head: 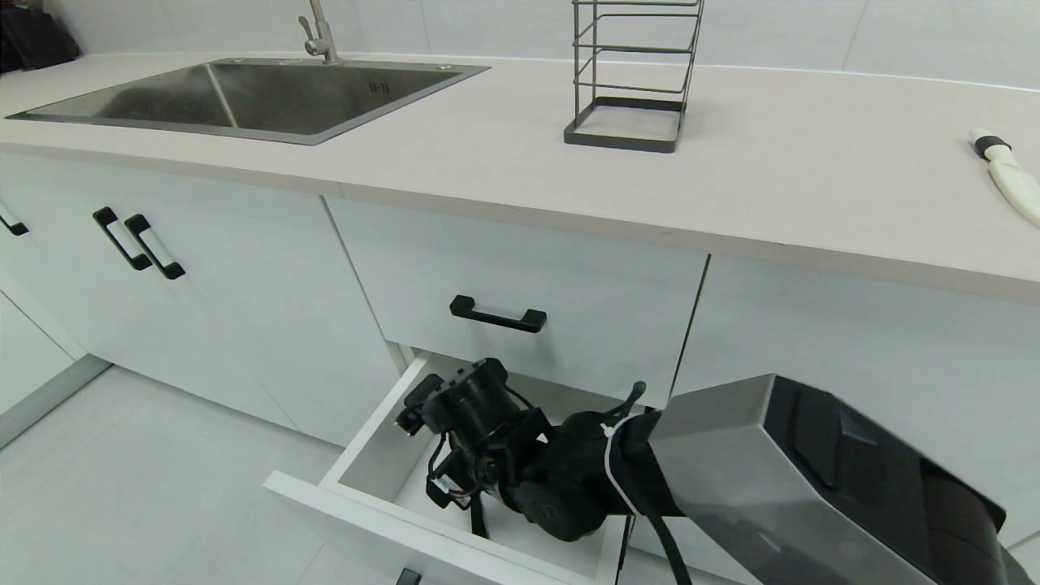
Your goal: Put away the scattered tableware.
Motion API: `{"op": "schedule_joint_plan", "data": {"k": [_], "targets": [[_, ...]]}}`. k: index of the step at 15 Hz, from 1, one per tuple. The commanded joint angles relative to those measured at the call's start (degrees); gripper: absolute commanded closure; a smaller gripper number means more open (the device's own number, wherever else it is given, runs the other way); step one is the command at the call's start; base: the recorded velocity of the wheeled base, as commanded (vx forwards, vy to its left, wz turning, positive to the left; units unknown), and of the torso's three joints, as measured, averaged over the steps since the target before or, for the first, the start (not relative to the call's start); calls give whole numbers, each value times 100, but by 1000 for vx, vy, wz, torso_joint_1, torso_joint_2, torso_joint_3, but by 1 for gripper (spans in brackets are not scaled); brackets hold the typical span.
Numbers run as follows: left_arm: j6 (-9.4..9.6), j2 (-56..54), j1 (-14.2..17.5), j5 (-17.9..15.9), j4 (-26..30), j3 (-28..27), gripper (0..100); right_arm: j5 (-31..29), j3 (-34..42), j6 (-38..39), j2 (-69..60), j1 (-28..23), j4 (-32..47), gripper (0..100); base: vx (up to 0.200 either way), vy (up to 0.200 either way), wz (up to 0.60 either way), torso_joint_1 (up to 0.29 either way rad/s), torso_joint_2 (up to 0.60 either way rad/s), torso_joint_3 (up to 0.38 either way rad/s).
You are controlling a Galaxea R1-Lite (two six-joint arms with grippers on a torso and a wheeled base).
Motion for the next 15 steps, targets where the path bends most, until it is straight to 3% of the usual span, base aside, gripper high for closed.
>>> {"op": "schedule_joint_plan", "data": {"k": [1,10,15], "targets": [[-4,0,2,2,-1,1,0,126,176,-25,-379,102,-10,0,0,0,0,0,0,0],[-4,0,2,2,-1,1,0,583,1766,-526,-1724,120,-643,0,0,0,0,0,0,0],[-4,0,2,2,-1,1,0,1172,3489,-658,-2999,-30,-1223,0,0,0,0,0,0,0]]}}
